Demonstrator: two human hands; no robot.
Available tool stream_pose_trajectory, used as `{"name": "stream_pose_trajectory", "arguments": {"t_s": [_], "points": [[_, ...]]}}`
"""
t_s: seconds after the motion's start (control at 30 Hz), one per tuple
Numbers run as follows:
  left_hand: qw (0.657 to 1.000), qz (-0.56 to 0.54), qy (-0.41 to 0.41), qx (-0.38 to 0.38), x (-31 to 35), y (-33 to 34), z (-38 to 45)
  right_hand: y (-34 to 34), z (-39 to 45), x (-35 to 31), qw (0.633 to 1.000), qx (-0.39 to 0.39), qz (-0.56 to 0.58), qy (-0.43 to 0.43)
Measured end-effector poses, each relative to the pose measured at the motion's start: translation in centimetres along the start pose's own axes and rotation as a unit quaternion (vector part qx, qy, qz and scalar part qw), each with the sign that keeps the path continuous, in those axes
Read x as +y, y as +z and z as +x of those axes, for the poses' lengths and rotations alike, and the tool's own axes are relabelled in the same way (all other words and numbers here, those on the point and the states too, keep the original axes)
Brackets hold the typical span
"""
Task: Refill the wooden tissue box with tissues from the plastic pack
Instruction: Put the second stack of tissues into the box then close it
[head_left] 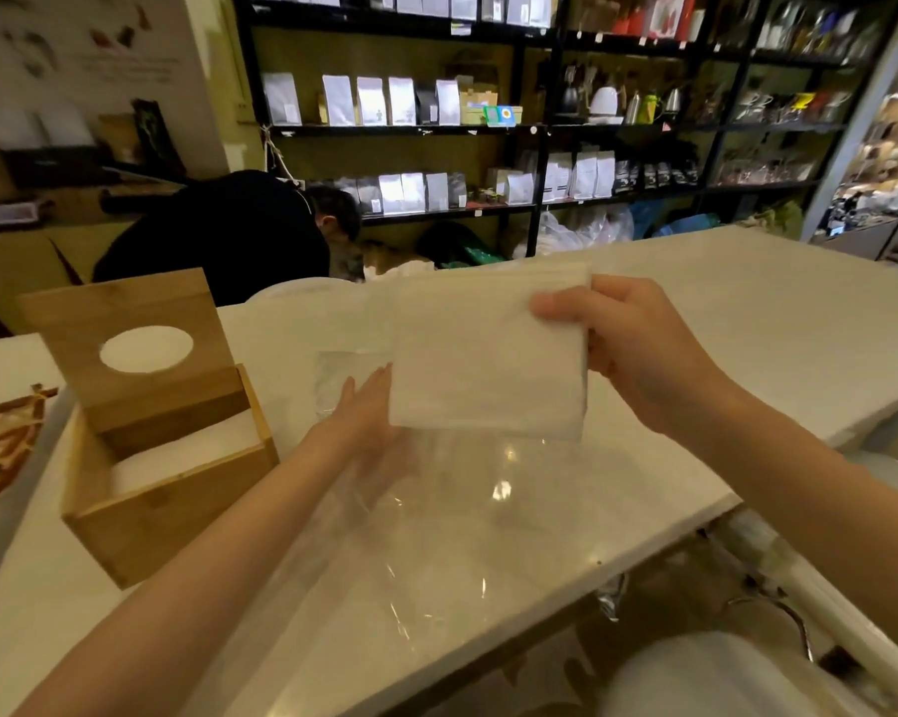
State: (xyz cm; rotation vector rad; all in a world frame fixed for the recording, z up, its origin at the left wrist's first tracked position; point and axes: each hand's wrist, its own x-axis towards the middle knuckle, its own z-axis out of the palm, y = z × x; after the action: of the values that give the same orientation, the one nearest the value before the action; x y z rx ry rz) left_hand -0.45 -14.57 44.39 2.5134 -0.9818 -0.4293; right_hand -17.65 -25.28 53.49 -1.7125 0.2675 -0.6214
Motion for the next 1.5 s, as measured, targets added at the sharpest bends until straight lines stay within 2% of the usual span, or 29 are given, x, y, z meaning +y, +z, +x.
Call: {"name": "stream_pose_trajectory", "arguments": {"t_s": [0.07,0.13,0.2,0.3,0.33,0.37,0.47,0.63,0.77,0.87,0.97,1.13,1.27,1.37,1.5], "points": [[0.997,-0.075,0.026,0.009,0.3,-1.1,-0.4,0.5,1.9,-0.3,0.999,0.011,0.045,0.017],[0.982,-0.176,0.049,0.052,1.0,-2.9,-1.2,1.0,3.6,-0.9,0.995,0.013,0.097,0.033],[0.936,-0.338,0.071,0.073,1.3,-4.9,-2.8,1.7,5.1,-1.5,0.99,0.003,0.13,0.044],[0.826,-0.56,0.062,0.017,-0.1,-8.6,-4.6,3.2,7.1,-1.8,0.985,-0.038,0.159,0.062],[0.809,-0.583,0.07,-0.005,-0.7,-9.6,-5.4,3.9,7.7,-1.8,0.983,-0.053,0.161,0.072],[0.807,-0.584,0.084,-0.02,-1.3,-10.4,-6.0,4.7,8.2,-1.7,0.982,-0.072,0.156,0.082],[0.807,-0.584,0.085,-0.006,-2.9,-11.4,-7.6,7.1,9.2,-1.2,0.974,-0.141,0.14,0.108],[0.838,-0.533,0.024,0.115,-6.1,-12.3,-9.1,11.5,10.6,0.1,0.956,-0.251,0.112,0.102],[0.865,-0.457,0.003,0.208,-9.8,-13.0,-10.4,14.8,10.8,0.6,0.933,-0.352,0.073,0.027],[0.893,-0.372,0.063,0.246,-11.7,-13.3,-11.9,16.5,10.5,1.2,0.913,-0.401,0.015,-0.074],[0.921,-0.283,0.095,0.25,-13.2,-12.9,-12.6,17.7,10.2,2.5,0.904,-0.391,-0.058,-0.165],[0.936,-0.179,0.111,0.282,-14.1,-12.1,-12.7,18.6,10.1,4.4,0.891,-0.354,-0.106,-0.264],[0.93,-0.144,0.127,0.313,-14.2,-12.5,-12.2,19.0,10.6,4.5,0.892,-0.32,-0.12,-0.296],[0.927,-0.133,0.138,0.324,-14.1,-13.1,-11.6,18.9,11.2,3.8,0.896,-0.311,-0.13,-0.289],[0.931,-0.141,0.137,0.306,-13.7,-14.0,-11.3,18.7,11.7,2.6,0.864,-0.312,-0.215,-0.332]]}}
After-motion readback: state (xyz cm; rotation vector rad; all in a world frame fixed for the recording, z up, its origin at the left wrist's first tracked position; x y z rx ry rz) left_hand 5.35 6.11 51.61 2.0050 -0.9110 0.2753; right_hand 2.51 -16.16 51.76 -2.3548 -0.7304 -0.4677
